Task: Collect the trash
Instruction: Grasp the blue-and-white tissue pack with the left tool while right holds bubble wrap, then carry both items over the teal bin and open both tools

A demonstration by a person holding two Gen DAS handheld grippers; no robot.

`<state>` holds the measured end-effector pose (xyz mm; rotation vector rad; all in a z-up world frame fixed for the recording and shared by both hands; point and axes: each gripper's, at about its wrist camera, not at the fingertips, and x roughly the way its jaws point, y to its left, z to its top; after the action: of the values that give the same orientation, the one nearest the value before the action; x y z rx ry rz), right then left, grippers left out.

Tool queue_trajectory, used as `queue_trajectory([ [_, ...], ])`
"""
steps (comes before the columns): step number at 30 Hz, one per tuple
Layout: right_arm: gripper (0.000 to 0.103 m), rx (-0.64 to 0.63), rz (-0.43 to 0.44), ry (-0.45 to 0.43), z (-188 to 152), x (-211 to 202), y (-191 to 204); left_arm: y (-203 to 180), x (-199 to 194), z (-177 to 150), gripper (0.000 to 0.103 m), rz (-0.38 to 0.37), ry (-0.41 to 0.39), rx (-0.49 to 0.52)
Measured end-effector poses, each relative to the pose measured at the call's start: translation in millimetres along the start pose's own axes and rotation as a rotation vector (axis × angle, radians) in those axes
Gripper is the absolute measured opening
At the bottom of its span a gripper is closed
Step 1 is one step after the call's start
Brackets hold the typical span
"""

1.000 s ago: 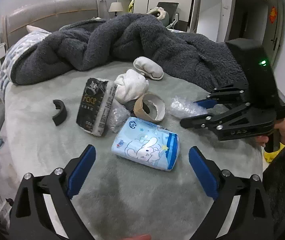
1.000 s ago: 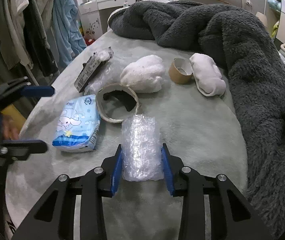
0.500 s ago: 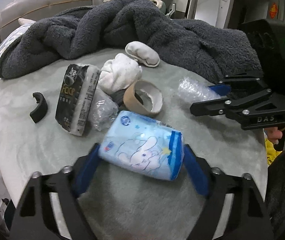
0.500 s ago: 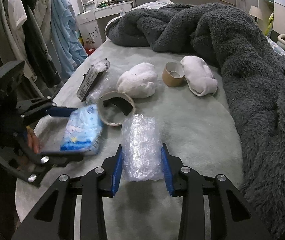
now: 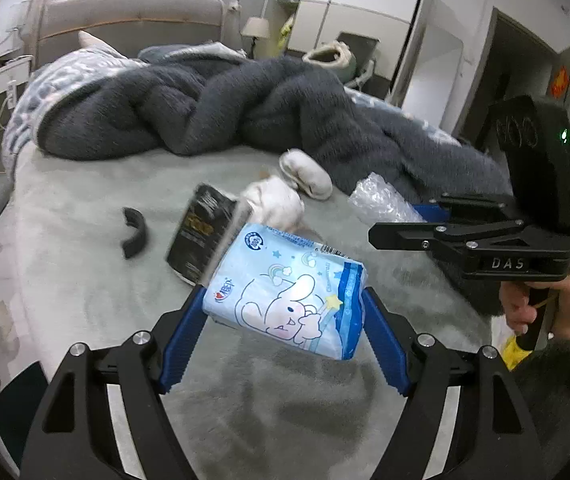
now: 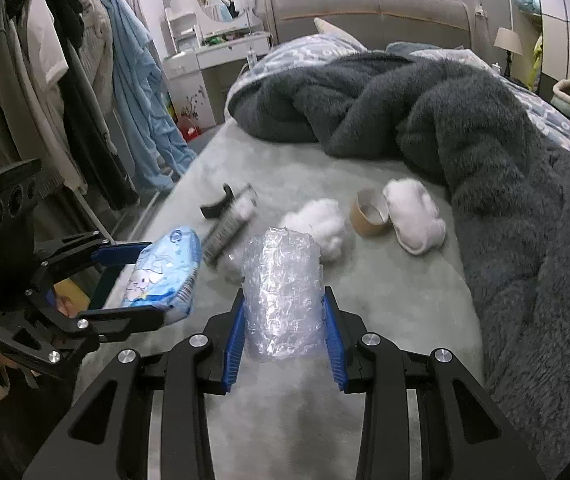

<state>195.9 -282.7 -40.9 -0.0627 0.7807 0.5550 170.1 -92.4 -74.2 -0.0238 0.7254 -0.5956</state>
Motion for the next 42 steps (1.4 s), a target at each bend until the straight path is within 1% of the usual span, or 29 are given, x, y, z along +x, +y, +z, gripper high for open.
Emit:
queue_trajectory([
  [5,0.036,0.023,0.024,-0.04,15,-7,7,8,-22,3,0.078,0.065,-0.046,-0.024],
  [7,0.036,0.022,0.033,-0.049,21,-7,15,14,-27,2,0.078,0.109,-0.05,-0.036],
  [15,0.036,-0.013,0.061,-0.058,43,5,50,44,-44,-6,0.078,0.238,-0.044,-0.083],
  [22,0.036,-0.044,0.091,-0.059,60,17,84,79,-63,-15,0.078,0.299,-0.05,-0.17],
  [27,0.036,-0.064,0.116,-0.051,68,27,107,100,-78,-22,0.078,0.329,-0.049,-0.221],
  [30,0.036,-0.078,0.13,-0.046,73,33,121,109,-84,-26,0.078,0.354,-0.04,-0.24],
  [36,0.036,-0.101,0.151,-0.016,79,52,147,139,-93,-39,0.078,0.411,0.009,-0.302],
  [42,0.036,-0.128,0.171,0.015,85,71,175,161,-99,-55,0.078,0.45,0.057,-0.338],
])
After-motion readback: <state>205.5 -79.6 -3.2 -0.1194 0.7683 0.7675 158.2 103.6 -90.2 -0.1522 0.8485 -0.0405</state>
